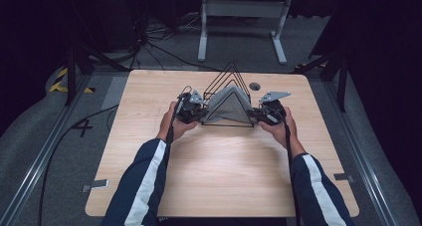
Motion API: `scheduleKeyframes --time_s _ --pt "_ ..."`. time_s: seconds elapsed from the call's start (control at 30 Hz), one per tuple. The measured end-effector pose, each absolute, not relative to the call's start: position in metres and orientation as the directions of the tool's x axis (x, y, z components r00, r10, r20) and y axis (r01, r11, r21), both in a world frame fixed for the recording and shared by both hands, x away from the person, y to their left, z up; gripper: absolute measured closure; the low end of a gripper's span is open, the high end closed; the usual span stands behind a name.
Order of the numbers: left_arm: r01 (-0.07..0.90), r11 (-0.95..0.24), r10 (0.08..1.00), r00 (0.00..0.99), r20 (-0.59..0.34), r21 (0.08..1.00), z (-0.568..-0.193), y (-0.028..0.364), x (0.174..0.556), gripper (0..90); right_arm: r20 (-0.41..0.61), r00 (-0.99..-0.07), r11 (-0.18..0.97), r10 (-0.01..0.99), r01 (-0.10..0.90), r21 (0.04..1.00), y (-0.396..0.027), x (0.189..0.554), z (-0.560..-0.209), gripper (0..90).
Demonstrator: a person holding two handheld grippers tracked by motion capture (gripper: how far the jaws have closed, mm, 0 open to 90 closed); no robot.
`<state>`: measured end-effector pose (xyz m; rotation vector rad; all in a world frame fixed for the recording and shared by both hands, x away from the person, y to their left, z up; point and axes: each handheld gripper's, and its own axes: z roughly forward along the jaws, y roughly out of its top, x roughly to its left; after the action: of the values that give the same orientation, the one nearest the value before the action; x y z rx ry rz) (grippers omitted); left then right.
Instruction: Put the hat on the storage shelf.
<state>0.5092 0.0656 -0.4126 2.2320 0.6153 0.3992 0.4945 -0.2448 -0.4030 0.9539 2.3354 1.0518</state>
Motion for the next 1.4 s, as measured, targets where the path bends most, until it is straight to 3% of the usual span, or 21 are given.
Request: scheduleKeyframes --time_s 0.77,1.4 --pt "0.249 -0.635 0.518 0.840 0.164 0.731 -0.385 0.096 0.481 84.3 -0.117 -0.677 0.493 0.727 0.396 0.775 -0.262 0.473 -0.371 73.0" --pt "0.251 -0.695 0.500 0.842 0.202 0.673 -0.387 0.129 0.455 79.8 -0.158 -0.691 0.557 0.705 0.402 0.727 -0.277 0.453 -0.372 69.8"
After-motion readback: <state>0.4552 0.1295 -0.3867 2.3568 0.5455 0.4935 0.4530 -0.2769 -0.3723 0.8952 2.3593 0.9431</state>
